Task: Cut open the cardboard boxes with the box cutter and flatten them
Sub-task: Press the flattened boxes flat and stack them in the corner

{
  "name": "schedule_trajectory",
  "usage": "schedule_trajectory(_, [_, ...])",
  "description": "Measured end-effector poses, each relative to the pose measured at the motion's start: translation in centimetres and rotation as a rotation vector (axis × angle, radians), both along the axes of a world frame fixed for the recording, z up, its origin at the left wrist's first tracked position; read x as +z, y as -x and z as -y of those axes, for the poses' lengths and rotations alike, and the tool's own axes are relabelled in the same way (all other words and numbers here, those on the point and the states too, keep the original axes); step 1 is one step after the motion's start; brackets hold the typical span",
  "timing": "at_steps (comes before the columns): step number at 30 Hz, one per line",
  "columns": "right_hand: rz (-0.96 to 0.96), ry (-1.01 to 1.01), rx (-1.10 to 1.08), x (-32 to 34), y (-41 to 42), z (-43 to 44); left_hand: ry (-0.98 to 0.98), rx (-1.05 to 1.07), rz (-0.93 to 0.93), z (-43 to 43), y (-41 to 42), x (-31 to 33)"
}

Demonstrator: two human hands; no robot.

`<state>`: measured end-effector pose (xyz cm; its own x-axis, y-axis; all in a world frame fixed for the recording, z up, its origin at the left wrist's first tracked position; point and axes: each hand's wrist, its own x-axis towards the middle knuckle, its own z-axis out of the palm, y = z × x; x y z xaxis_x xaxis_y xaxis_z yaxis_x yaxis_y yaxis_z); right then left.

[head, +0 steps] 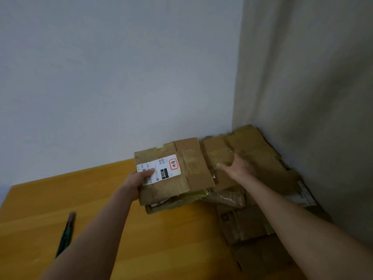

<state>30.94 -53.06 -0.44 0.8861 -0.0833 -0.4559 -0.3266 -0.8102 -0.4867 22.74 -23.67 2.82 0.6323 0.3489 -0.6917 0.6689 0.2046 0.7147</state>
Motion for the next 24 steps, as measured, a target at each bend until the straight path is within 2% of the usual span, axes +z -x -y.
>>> schedule_trajectory(5, [0.059, 0.08, 0.128, 0.2, 2.0, -6.1, 0.025, 0.066, 0.005, -5.4, 3.7, -0.4])
schedule_trajectory(9, [0.199, 0.146, 0.285, 1.5, 3.2, -11.6, -0.022, 0.134, 0.022, -11.8, 6.8, 0.1])
schedule_trajectory(13, [0.105, 0.025, 0.366, 0.2, 5.4, -17.3, -0.071, 0.171, -0.007, -17.3, 9.7, -0.6])
schedule_trajectory(17, [0.005, -0.088, 0.366, -2.4, 7.4, -20.8, -0.076, 0.169, -0.067, -18.9, 10.1, -3.9])
schedule_trajectory(20, [-0.105, -0.083, 0.436, -4.5, 8.9, -22.2, -0.205, 0.113, -0.139, -17.3, 8.9, -7.5])
schedule_trajectory(24, [-0.066, 0.145, 0.565, -6.9, 9.8, -23.0, -0.48, 0.072, -0.292, -14.7, 8.3, -10.9])
